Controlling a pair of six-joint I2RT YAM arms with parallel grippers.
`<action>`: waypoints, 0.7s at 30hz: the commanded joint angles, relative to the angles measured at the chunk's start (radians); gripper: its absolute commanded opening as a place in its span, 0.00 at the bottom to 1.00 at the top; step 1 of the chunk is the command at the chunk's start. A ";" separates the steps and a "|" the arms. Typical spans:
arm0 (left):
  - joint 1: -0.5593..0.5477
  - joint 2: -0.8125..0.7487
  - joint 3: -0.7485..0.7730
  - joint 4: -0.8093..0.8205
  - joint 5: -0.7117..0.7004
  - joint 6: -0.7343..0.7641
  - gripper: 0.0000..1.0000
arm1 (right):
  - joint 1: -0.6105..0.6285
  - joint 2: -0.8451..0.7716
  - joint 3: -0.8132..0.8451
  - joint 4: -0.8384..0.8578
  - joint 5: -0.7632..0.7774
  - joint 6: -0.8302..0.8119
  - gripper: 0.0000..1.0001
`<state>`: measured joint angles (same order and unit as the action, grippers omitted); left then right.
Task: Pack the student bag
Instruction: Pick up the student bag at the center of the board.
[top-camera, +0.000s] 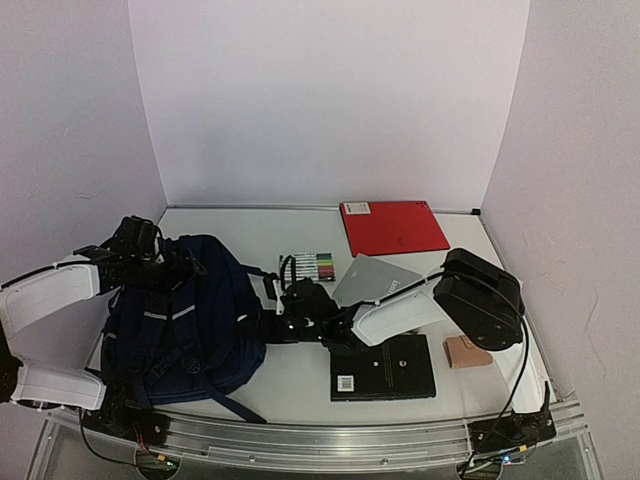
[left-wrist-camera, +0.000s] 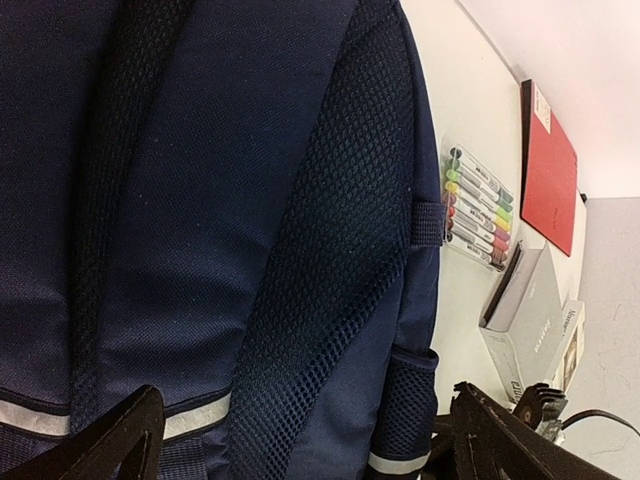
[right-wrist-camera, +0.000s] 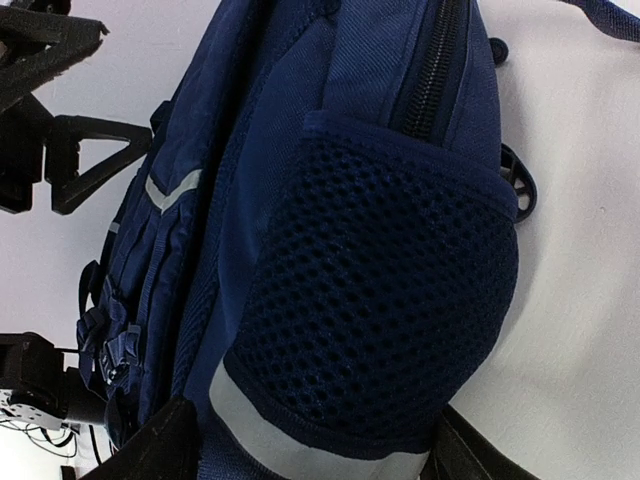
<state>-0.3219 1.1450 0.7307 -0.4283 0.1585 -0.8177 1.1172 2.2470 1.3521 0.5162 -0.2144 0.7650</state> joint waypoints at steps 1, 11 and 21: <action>-0.003 -0.034 0.042 -0.034 0.005 -0.002 1.00 | 0.004 0.022 0.052 0.112 -0.003 -0.043 0.52; -0.002 -0.098 0.126 -0.121 0.016 0.066 1.00 | 0.002 -0.242 0.091 -0.116 0.281 -0.300 0.00; 0.001 -0.176 0.226 -0.199 -0.019 0.132 1.00 | 0.002 -0.608 0.232 -0.478 0.791 -0.750 0.00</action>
<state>-0.3218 1.0046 0.9013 -0.5900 0.1583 -0.7275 1.1346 1.8650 1.4493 0.0016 0.2421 0.2617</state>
